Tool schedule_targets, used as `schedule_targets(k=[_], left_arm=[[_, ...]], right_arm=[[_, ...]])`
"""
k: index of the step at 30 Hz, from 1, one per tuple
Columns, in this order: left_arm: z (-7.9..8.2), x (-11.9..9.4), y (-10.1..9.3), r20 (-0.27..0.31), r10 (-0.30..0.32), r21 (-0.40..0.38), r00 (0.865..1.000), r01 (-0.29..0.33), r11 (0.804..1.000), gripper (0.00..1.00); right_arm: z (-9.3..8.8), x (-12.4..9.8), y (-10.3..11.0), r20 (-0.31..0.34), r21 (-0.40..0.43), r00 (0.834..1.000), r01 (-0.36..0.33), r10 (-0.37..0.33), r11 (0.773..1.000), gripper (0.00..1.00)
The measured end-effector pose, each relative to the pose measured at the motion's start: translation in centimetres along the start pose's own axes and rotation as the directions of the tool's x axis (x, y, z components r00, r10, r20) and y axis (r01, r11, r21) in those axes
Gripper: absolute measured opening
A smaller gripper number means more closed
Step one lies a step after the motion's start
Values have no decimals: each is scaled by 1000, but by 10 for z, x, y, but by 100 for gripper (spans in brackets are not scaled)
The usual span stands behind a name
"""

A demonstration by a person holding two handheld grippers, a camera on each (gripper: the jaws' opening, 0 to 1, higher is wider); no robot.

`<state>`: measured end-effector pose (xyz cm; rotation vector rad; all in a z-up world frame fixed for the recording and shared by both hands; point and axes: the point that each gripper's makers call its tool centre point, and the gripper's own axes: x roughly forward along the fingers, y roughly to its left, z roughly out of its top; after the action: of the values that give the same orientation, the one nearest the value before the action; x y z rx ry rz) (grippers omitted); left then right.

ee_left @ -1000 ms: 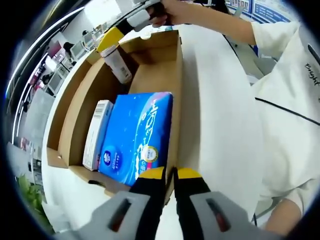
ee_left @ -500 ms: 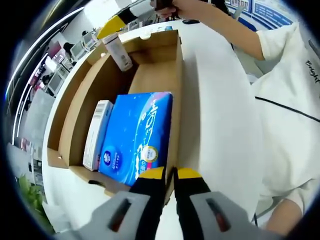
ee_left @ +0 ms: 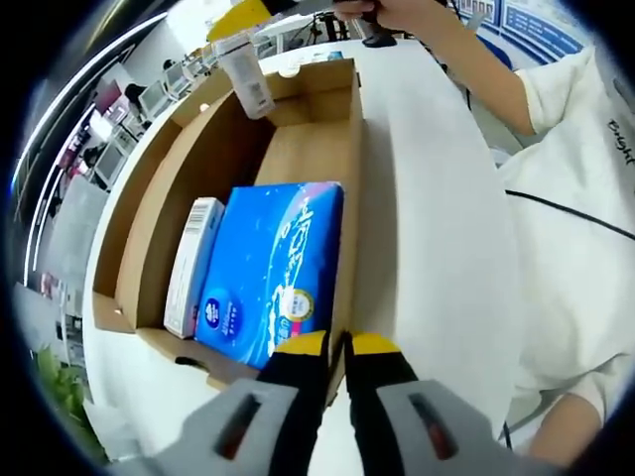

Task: Operate the shoe box by opening the lid, removing the specified soft item, and placing it in the target area until the item is outside and the box remains undamaged.

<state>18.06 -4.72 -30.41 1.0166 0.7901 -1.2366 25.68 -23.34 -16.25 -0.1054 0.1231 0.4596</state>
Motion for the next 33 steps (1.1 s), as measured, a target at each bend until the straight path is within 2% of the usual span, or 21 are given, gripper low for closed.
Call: schedule_targets(k=[3,9,12,15,16,17,18,21,26,29,33], left_arm=[[0,0,0,2,-2,0,1000,2,1000,6],[0,1,0,-9,-11,-3,1000,11,1000,6],[0,0,0,-6,-8,-4,1000,8,1000,6],[0,1,-1,-5,-12,-7,1000,12,1000,5],[1,1,-1,-4,-14,-8,1000,14,1000,5],[1,1,-1,-3,-14,-7,1000,14,1000,5],[1,1,-1,-2,-15,-8,1000,15,1000,5],[1,1,-4,-6,-16,-13,1000,16,1000,5],[1,0,-5,-11,-15,-20,1000,15,1000,5],[1,1,-4,-12,-17,-26,1000,17,1000,5],[1,1,-3,-13,-12,-29,1000,11,1000,5]], right_arm=[[1,-2,5,10,52,999,-35,34,998,19],[0,-4,6,20,29,1000,-7,6,1000,19],[4,-8,4,51,39,999,13,-15,999,19],[3,-13,-4,46,75,998,39,-42,996,19],[4,-15,-3,56,94,998,27,-32,995,19],[10,-20,2,84,152,996,-19,6,988,19],[15,-24,4,101,163,995,-38,22,986,19],[28,-41,-1,111,100,994,3,-14,995,19],[50,-66,5,136,74,991,-6,-4,997,19],[56,-78,5,136,27,991,-1,-2,1000,19],[57,-90,-1,146,31,989,6,-10,999,19]])
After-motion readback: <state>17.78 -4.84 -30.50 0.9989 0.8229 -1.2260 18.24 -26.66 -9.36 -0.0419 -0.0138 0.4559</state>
